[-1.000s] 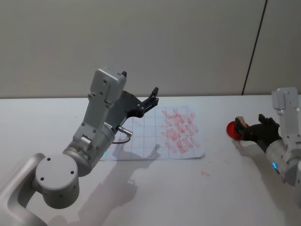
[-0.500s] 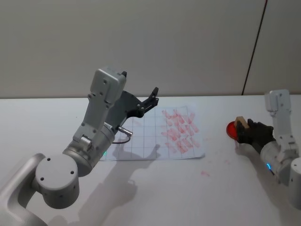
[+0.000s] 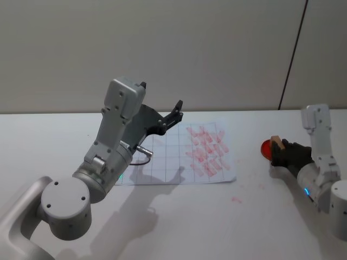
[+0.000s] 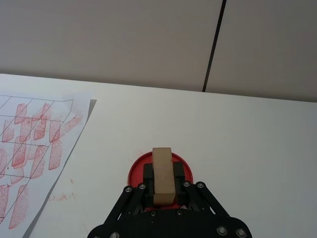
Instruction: Use the one hand to pick up the stamp and affix it onto the A4 paper.
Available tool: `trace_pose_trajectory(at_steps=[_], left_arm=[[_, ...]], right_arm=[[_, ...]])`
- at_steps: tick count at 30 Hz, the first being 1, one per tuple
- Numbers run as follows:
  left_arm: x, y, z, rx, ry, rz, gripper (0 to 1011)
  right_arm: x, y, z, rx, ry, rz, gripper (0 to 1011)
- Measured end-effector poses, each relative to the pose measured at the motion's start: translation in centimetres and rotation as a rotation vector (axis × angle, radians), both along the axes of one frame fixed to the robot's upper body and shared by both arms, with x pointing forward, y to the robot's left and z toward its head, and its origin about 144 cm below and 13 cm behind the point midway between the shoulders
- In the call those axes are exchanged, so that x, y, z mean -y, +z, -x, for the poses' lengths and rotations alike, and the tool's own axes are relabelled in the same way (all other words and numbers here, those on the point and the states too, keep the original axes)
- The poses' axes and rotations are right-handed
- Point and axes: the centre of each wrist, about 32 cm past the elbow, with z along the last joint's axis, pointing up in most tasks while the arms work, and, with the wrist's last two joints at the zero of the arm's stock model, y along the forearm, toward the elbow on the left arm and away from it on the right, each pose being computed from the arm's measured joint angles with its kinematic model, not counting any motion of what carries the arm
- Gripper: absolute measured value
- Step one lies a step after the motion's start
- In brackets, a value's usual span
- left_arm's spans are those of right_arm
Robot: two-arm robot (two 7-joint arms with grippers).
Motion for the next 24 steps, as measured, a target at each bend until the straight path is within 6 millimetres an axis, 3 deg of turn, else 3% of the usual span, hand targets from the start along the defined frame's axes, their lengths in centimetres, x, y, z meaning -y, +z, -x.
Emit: trace_pose_trajectory(at_steps=[18,24], left_arm=[[0.0,0.0,0.0,0.0,0.0,0.0,1002],[0.0,0.0,0.0,0.0,0.0,0.0,1001]], right_arm=[[-0.1,0.1,-0.4,-0.034,-0.019,-0.005,223],[-0.3,1.0,-0.4,-0.008,-0.018,-0.006,223]])
